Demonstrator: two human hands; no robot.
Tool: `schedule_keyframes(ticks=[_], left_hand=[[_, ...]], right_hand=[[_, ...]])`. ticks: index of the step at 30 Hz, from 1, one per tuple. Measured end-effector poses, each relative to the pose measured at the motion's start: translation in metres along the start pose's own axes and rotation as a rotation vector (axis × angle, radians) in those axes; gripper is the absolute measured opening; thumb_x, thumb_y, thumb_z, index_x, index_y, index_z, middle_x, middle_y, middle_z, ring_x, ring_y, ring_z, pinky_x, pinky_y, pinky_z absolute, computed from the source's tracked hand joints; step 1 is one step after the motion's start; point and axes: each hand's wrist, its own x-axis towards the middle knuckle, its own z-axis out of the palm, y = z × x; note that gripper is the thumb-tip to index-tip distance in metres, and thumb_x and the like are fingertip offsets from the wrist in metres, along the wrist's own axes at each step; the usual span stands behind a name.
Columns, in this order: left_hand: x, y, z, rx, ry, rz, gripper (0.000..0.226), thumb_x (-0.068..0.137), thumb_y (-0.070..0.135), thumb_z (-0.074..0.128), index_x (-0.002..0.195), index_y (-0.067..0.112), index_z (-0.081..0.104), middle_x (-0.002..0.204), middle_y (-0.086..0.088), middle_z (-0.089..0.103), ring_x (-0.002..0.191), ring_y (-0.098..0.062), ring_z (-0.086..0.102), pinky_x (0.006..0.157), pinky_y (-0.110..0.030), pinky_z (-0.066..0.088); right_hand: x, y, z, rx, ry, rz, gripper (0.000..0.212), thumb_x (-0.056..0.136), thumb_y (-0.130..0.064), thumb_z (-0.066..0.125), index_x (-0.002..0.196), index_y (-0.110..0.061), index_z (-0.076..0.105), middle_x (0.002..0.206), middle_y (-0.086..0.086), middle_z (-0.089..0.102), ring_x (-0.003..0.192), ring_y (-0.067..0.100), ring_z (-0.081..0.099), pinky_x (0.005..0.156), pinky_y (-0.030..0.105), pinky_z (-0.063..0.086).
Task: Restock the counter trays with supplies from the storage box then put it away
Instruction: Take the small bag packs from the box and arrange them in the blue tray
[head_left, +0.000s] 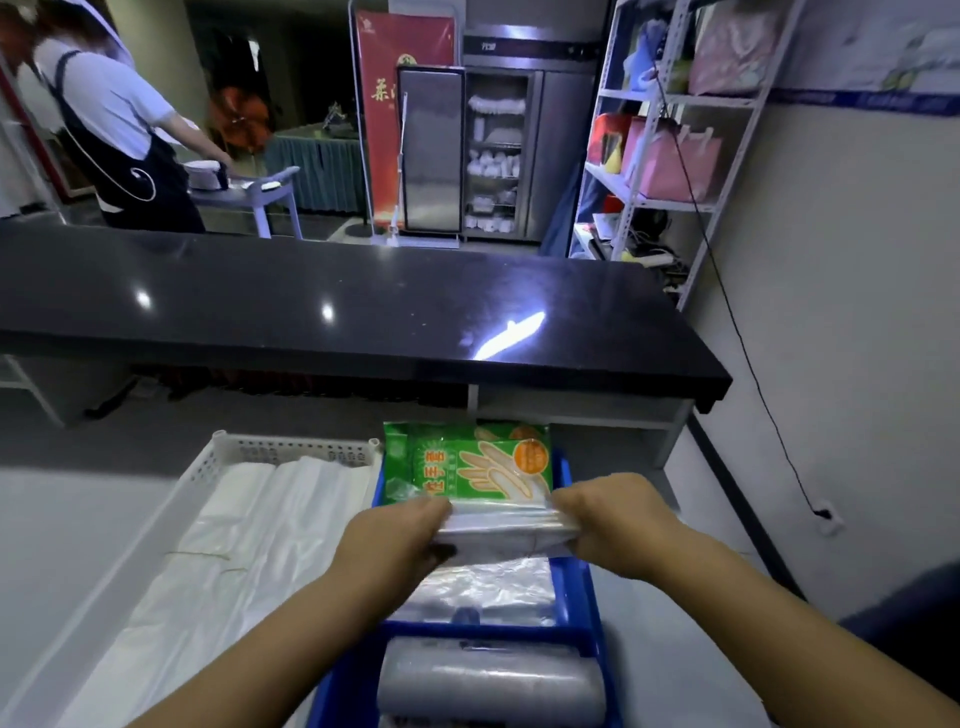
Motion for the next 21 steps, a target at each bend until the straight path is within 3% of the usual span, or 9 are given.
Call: schedule_keyframes(ticks=[3, 6, 8, 12, 15, 21], left_hand=[[0.019, -0.018, 0.023, 0.029, -0.117, -0.101, 0.015, 0.087, 0.034, 0.049, 0.095, 0.023, 0.054, 0.099, -0.002, 0.067, 0.089, -0.025, 0.061, 0.062, -0.029, 0.034], [0.03, -0.027, 0.053, -0.006, -0.348, -0.051, 0.021, 0.087, 0.029, 0.05, 0.104, 0.021, 0.057, 0.112, -0.003, 0.064, 0.102, -0.025, 0.058, 0.077, -0.032, 0.044], [0.033, -0.028, 0.07, 0.011, -0.427, 0.005, 0.019, 0.084, 0.024, 0.05, 0.099, 0.016, 0.057, 0.112, -0.006, 0.061, 0.101, -0.027, 0.057, 0.078, -0.037, 0.046], [0.034, -0.028, 0.089, 0.042, -0.443, 0.033, 0.028, 0.078, 0.022, 0.055, 0.105, 0.017, 0.051, 0.113, -0.007, 0.054, 0.103, -0.029, 0.051, 0.079, -0.042, 0.044], [0.033, -0.031, 0.097, 0.047, -0.468, 0.06, 0.052, 0.069, 0.03, 0.07, 0.115, 0.017, 0.047, 0.116, -0.007, 0.051, 0.105, -0.028, 0.047, 0.082, -0.04, 0.042], [0.032, -0.035, 0.098, 0.0, -0.477, 0.07, 0.054, 0.069, 0.041, 0.071, 0.112, 0.015, 0.051, 0.116, -0.006, 0.048, 0.108, -0.028, 0.042, 0.088, -0.039, 0.037]], right_hand=[[-0.004, 0.024, 0.001, 0.047, -0.027, 0.157, 0.023, 0.079, -0.042, 0.062, 0.098, -0.03, 0.057, 0.092, -0.007, 0.069, 0.078, 0.014, 0.061, 0.063, 0.026, 0.044], [-0.011, 0.04, 0.008, 0.123, -0.022, 0.301, 0.022, 0.077, -0.043, 0.062, 0.096, -0.031, 0.058, 0.086, -0.008, 0.068, 0.07, 0.01, 0.054, 0.054, 0.02, 0.037], [-0.014, 0.043, 0.011, 0.138, -0.02, 0.374, 0.018, 0.077, -0.042, 0.061, 0.091, -0.031, 0.058, 0.079, -0.008, 0.064, 0.064, 0.009, 0.049, 0.048, 0.018, 0.029], [-0.016, 0.039, 0.014, 0.162, -0.024, 0.462, 0.012, 0.079, -0.041, 0.056, 0.078, -0.03, 0.054, 0.072, -0.008, 0.063, 0.063, 0.014, 0.056, 0.049, 0.022, 0.04], [-0.019, 0.032, 0.013, 0.217, -0.007, 0.533, 0.022, 0.077, -0.037, 0.059, 0.062, -0.032, 0.043, 0.061, -0.01, 0.054, 0.057, 0.013, 0.052, 0.045, 0.023, 0.032], [-0.014, 0.021, 0.011, 0.272, 0.046, 0.569, 0.018, 0.077, -0.034, 0.061, 0.064, -0.031, 0.049, 0.059, -0.008, 0.056, 0.056, 0.011, 0.054, 0.044, 0.022, 0.031]])
